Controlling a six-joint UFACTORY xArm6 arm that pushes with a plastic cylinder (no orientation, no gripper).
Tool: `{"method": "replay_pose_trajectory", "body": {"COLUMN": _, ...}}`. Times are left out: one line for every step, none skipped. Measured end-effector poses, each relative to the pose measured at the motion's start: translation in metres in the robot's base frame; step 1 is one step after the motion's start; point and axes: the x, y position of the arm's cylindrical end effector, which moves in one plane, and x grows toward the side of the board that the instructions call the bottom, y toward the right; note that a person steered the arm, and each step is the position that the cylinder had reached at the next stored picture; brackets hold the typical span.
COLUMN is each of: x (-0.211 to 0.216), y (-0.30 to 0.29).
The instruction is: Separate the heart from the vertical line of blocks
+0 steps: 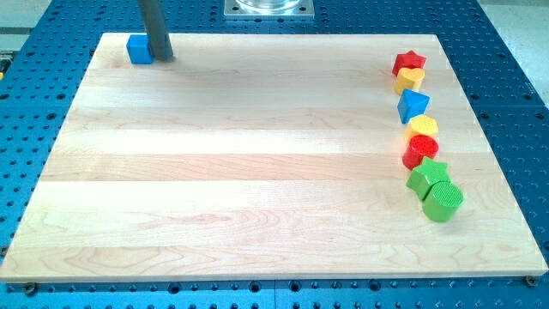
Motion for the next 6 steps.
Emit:
{"method": "replay_pose_trajectory", "body": {"x": 0.015, "y": 0.041}}
{"method": "replay_pose_trajectory", "body": {"x": -0.004, "y": 0.124}}
{"method": "replay_pose_trajectory", "body": {"x": -0.015, "y": 0.242}}
{"method": "replay_pose_trajectory", "body": {"x": -0.051, "y": 0.300}}
{"method": "replay_pose_trajectory", "body": {"x": -0.060, "y": 0.368}}
{"method": "replay_pose_trajectory", "body": {"x": -0.054, "y": 0.434}}
